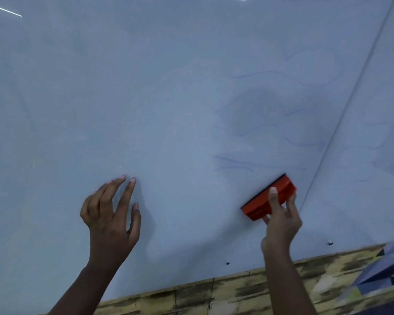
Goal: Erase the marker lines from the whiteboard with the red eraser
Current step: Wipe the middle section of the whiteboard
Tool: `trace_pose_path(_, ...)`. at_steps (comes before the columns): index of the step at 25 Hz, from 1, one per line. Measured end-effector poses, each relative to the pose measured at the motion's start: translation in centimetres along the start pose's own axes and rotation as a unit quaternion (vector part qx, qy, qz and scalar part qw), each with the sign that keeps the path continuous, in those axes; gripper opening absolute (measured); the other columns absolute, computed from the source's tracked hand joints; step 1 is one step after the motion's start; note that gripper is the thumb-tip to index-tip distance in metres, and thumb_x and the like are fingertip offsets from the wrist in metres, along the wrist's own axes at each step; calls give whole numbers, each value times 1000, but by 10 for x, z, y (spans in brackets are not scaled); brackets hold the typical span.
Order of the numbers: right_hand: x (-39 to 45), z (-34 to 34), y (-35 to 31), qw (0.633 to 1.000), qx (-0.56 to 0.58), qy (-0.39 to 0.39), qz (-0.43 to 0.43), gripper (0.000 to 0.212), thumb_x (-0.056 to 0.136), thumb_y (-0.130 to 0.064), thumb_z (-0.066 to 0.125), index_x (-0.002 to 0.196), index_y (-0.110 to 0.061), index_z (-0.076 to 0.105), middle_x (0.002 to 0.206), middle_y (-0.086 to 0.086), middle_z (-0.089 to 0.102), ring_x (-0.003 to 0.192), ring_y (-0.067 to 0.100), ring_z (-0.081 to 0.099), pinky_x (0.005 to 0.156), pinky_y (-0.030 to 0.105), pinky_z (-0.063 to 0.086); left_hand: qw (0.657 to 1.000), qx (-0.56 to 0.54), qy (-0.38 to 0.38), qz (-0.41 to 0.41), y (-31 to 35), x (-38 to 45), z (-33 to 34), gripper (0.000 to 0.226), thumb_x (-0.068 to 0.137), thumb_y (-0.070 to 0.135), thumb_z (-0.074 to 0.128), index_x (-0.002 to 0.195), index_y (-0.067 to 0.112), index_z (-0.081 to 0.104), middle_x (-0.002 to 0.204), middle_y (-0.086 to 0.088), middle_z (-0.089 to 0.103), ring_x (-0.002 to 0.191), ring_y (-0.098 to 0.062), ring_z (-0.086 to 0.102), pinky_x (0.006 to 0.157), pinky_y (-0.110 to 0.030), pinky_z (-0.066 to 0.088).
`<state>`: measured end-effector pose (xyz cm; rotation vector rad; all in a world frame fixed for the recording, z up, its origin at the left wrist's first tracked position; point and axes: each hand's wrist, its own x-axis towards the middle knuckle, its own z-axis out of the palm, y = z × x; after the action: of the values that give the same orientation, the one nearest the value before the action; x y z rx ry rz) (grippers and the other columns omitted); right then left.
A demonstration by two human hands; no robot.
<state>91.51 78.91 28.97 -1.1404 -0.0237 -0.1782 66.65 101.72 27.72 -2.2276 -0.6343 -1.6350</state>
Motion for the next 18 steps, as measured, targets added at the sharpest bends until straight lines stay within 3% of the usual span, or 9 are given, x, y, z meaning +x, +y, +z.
trace_pose_path(1,13,0,-8,1000,2,5,1,78,82,-48,82,150,-28,50,122,14,69,91,10,67,98,55,55,1000,3,10,6,-1,8,0,46,104,17,58,148,7,61,150,-17,54,139,-38,50,111,-55,34)
trace_pose_path(3,29,5,-27,1000,-20,6,-17,75,84,-47,81,150,-30,49,85,-4,70,86,9,66,99,46,56,999,9,32,16,-3,26,0,46,104,18,59,149,8,60,151,-16,54,139,-36,48,110,-54,33)
trace_pose_path(4,30,12,-35,999,-34,5,-40,76,84,-48,81,150,-30,48,72,-11,55,78,6,59,95,38,55,999,12,44,21,-4,35,0,46,104,19,59,149,9,60,151,-15,55,140,-36,48,110,-53,32)
trace_pose_path(6,12,29,-38,990,-78,1,-115,76,83,-51,80,149,-29,49,76,-8,45,71,5,50,81,30,50,997,13,73,25,-5,55,0,46,104,20,59,149,10,60,151,-14,56,140,-34,47,111,-52,29)
trace_pose_path(9,-47,49,-14,959,-153,-62,-229,68,83,-52,79,143,-26,58,88,2,49,73,8,56,67,36,54,994,20,105,35,-8,73,7,48,103,22,57,150,10,59,155,-12,51,143,-32,44,114,-49,26)
trace_pose_path(12,-96,63,3,916,-228,-138,-299,71,85,-56,72,148,-29,53,93,-3,43,81,20,56,72,43,57,991,65,103,64,-17,70,19,60,104,27,53,161,11,44,165,-10,40,154,-30,34,124,-49,20)
trace_pose_path(18,-129,100,-26,816,-294,-199,-456,71,87,-60,71,149,-34,49,98,-3,49,87,13,46,68,33,54,987,88,96,89,-23,64,24,66,105,31,50,166,10,33,174,-9,28,164,-24,18,129,-49,14)
